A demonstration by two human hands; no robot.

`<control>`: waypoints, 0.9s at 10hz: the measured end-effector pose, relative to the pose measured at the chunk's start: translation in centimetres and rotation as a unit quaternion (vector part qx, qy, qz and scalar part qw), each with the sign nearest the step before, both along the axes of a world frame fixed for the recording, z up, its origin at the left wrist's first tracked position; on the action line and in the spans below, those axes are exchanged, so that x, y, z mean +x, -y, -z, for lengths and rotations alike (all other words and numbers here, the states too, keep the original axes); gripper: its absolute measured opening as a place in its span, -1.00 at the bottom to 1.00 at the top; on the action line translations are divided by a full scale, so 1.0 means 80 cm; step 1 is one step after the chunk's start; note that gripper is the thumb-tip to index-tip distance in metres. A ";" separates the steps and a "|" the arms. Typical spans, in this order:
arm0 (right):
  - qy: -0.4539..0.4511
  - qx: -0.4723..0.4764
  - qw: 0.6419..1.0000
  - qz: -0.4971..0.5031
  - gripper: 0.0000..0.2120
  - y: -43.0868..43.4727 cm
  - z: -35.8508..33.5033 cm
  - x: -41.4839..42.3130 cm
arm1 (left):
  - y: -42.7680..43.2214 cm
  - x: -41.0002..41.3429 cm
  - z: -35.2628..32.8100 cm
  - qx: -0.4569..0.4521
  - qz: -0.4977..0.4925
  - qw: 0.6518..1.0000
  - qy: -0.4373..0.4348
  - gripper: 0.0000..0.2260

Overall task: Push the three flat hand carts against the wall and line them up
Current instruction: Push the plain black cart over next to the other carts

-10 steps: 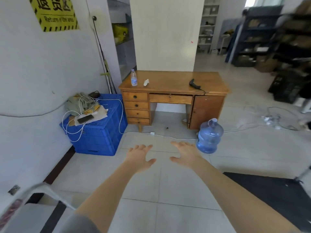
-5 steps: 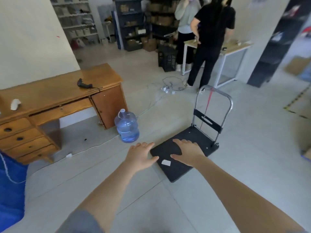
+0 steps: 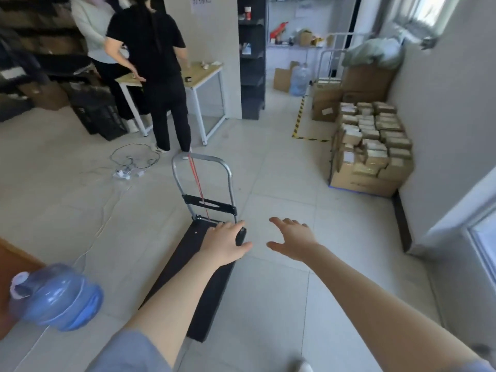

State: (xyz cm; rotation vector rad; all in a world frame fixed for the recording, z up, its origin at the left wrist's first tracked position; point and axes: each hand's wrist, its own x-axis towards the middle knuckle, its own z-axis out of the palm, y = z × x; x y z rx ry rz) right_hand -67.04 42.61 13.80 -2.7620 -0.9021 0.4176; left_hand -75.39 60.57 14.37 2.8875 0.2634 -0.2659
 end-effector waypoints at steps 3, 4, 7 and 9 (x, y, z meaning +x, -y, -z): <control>-0.001 -0.006 0.999 0.041 -0.38 0.084 0.003 0.244 | 0.078 0.263 0.008 0.002 0.044 0.999 -0.005 -0.39; 0.017 0.003 0.999 0.049 -0.38 0.105 -0.012 0.332 | 0.100 0.340 0.001 -0.002 0.033 0.999 0.004 -0.40; 0.003 -0.002 0.999 0.038 -0.38 0.120 0.004 0.526 | 0.120 0.531 0.016 -0.021 0.015 1.000 -0.011 -0.41; -0.013 -0.010 0.999 0.028 -0.38 0.093 0.022 0.664 | 0.097 0.682 0.033 -0.051 -0.010 0.999 -0.009 -0.43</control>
